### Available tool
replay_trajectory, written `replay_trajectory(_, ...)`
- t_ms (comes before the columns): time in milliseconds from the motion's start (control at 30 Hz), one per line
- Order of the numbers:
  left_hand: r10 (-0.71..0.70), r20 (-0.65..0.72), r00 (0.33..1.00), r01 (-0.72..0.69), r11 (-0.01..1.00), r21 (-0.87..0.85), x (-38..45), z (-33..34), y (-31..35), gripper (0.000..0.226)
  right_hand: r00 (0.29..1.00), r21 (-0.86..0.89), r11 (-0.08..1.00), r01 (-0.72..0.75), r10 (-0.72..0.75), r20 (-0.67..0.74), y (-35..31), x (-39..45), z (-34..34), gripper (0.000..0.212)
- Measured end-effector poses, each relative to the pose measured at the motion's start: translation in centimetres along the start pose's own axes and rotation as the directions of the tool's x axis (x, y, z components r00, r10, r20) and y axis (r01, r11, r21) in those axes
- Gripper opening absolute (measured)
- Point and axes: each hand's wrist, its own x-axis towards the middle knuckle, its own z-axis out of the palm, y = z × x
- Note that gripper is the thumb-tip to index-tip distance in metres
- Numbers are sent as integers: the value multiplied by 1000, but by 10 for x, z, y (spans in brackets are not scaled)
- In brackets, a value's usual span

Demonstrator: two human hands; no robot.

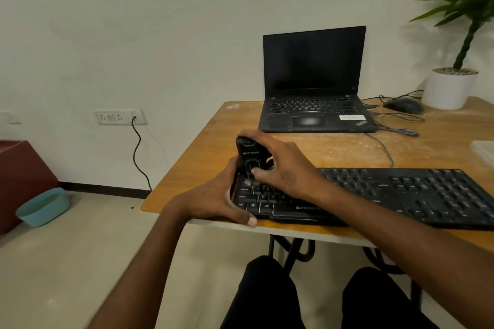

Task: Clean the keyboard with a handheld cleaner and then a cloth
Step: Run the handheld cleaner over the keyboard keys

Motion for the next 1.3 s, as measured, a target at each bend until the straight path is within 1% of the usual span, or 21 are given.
replay_trajectory(167, -32, 56, 998, 32, 999, 2, 1, -14, -7, 133, 998, -50, 998, -42, 40, -51, 20, 23, -8, 73)
replay_trajectory(300, -38, 55, 998, 38, 999, 5, 1, -18, -11, 137, 1000, -47, 999, -14, 14, -3, 7, 7, -5, 72)
replay_trajectory(367, -24, 33, 999, 23, 999, 37, 1, -15, -13, 132, 1000, -10, 1000, 5, -5, 30, -6, -9, -2, 72)
replay_trajectory(467, -2, -20, 1000, 4, 997, 80, 1, -12, -15, 115, 994, 44, 998, 52, -56, 97, -24, -29, 3, 71)
replay_trajectory(533, 2, -39, 999, 1, 997, 78, 0, -10, -16, 113, 990, 52, 996, 75, -81, 113, -27, -30, 4, 70)
replay_trajectory(633, 8, -58, 998, -5, 999, 51, -2, -9, -17, 122, 996, 33, 998, 55, -57, 74, -18, -14, 8, 73)
replay_trajectory(767, -13, -59, 998, 13, 1000, 11, -3, -7, -18, 137, 1000, -38, 999, 17, -16, 9, 5, 20, 10, 75)
replay_trajectory(867, -18, -65, 998, 18, 1000, 9, -3, -7, -19, 141, 999, -61, 998, -12, 10, -31, 15, 34, 9, 75)
replay_trajectory(967, -21, -77, 997, 23, 999, 25, -4, -7, -19, 141, 1000, -57, 998, -11, 9, -21, 7, 28, 11, 73)
replay_trajectory(1067, -4, -85, 996, 8, 999, 51, -6, -6, -16, 130, 999, 2, 1000, 29, -29, 32, -13, 6, 15, 72)
replay_trajectory(1100, 2, -82, 997, 3, 998, 61, -6, -6, -15, 120, 998, 25, 999, 41, -42, 55, -20, -3, 17, 72)
replay_trajectory(1167, 3, -64, 998, 1, 997, 71, -5, -6, -15, 90, 993, 52, 997, 63, -68, 93, -31, -18, 20, 72)
replay_trajectory(1200, 2, -57, 998, 2, 997, 72, -5, -6, -15, 79, 992, 58, 996, 69, -75, 101, -34, -23, 21, 73)
replay_trajectory(1233, 2, -58, 998, 2, 998, 67, -5, -6, -16, 77, 992, 64, 995, 72, -78, 102, -35, -25, 20, 73)
replay_trajectory(1267, 2, -62, 998, 2, 998, 57, -5, -6, -17, 84, 992, 72, 995, 73, -80, 94, -35, -25, 19, 73)
replay_trajectory(1300, 1, -66, 998, 2, 999, 46, -5, -6, -17, 97, 994, 76, 995, 72, -78, 81, -33, -23, 18, 73)
